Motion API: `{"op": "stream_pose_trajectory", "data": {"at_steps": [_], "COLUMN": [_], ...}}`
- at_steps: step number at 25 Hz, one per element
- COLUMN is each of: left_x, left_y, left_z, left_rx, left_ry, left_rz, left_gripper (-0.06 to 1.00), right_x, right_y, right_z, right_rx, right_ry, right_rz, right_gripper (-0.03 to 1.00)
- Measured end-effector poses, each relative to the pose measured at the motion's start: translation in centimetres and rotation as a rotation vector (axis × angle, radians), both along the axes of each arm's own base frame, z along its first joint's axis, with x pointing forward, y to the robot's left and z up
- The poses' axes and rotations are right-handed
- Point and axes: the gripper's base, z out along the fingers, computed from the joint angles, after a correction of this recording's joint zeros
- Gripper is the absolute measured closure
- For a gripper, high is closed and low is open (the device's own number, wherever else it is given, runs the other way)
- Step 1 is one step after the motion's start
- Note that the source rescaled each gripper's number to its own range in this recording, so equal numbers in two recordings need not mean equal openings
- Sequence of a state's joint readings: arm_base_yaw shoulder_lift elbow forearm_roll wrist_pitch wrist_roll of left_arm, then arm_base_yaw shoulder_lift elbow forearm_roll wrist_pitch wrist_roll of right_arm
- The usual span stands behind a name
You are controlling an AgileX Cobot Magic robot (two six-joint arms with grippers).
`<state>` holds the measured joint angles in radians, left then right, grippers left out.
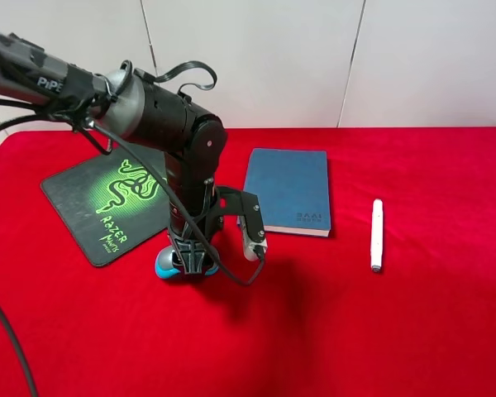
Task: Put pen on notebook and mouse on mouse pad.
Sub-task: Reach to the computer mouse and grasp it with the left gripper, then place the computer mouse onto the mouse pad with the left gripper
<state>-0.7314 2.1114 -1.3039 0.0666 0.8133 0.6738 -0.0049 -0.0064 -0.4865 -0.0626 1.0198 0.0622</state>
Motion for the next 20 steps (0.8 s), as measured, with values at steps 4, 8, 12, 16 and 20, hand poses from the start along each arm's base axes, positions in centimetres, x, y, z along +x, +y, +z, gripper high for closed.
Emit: {"op": "stream_pose_trajectory", "data": {"at_steps": [4,8,12,16,20], "left_x": [0.0,-0.2,-0.3,0.2,1.7], "left_y": [0.0,0.2,1.0,2.3,4.6], "left_z": [2.0,4.4,6.2,7.1,7.2], "left_rx": [0.003,0.012,0.056,0.087,0.088], "left_ry": [0.001,-0.005,-0.034,-0.040,-0.029], "left_rz": [0.004,0.039,0.064,0.115,0.210], "left_gripper": [0.94,0.94,0.94,0.94,0.94], "right_x": [0.0,0.0,0.0,0.0,0.0], "right_y": [0.0,0.0,0.0,0.0,0.0], "right_z": [0.0,0.0,0.0,0.0,0.0], "right_rx": [0.000,0.000,0.000,0.000,0.000], "right_ry": [0.000,0.000,0.000,0.000,0.000], "right_rz": [0.000,0.000,0.000,0.000,0.000], "right_gripper": [-0.03,-0.03,-0.03,-0.03,-0.03]}}
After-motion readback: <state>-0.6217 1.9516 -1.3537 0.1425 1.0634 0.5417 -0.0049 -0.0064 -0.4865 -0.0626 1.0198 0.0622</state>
